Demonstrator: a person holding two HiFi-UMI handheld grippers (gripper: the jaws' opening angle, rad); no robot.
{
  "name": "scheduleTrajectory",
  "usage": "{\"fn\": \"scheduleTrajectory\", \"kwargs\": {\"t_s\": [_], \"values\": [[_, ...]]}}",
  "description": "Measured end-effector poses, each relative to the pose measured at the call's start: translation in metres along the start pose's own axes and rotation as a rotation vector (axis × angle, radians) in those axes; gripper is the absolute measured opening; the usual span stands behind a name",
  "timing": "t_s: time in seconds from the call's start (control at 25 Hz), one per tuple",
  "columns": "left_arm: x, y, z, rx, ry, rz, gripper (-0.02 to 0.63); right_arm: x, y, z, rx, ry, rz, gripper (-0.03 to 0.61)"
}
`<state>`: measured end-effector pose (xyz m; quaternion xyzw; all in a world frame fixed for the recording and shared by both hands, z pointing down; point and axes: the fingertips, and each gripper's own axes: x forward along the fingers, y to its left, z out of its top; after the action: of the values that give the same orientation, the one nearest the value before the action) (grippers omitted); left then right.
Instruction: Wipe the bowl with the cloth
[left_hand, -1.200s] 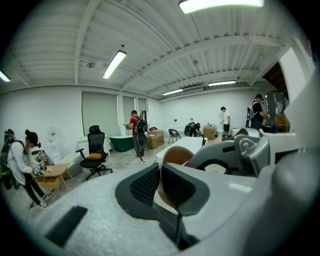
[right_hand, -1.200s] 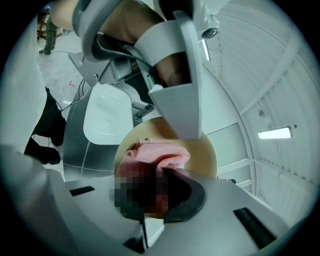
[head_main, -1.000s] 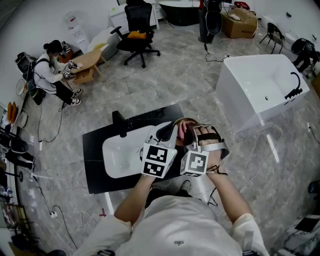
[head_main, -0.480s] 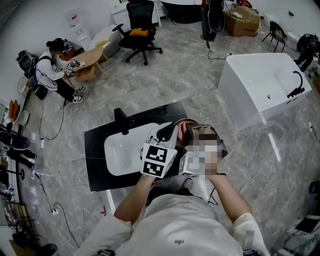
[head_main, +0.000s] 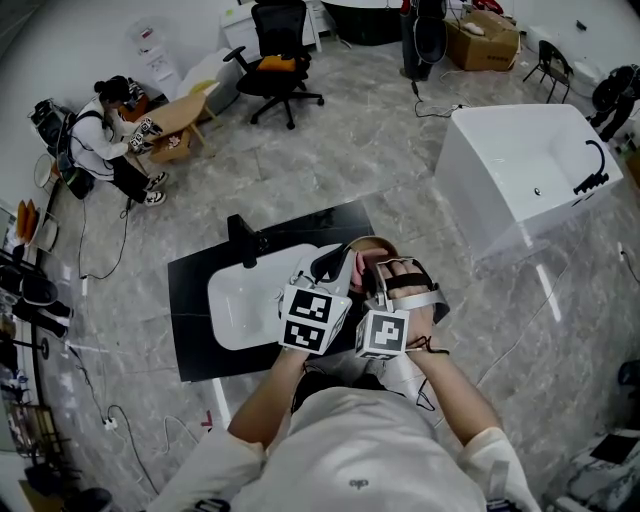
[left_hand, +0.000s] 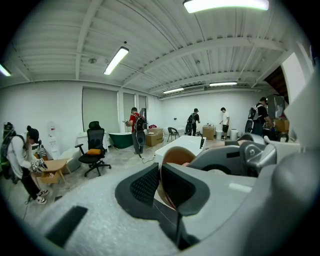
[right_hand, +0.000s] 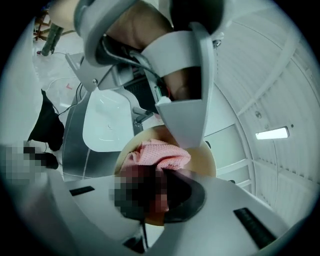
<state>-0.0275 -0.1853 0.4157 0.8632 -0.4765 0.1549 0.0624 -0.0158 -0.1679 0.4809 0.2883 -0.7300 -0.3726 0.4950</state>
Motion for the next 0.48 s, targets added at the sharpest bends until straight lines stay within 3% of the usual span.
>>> {"fn": "scheduleTrajectory", "kwargs": {"t_s": [0.24, 0.48], "values": [[0.0, 0.004, -0.003, -0.012, 0.005, 0.019, 0.026, 0.0, -0.009, -0.013, -0.02, 0.051, -0.031, 0.015], [0.004, 0.01, -0.018, -0.028, 0.046, 0.032, 0.026, -0.008, -0.024, -0.014, 0.021, 0.025, -0.071, 0.017]]}}
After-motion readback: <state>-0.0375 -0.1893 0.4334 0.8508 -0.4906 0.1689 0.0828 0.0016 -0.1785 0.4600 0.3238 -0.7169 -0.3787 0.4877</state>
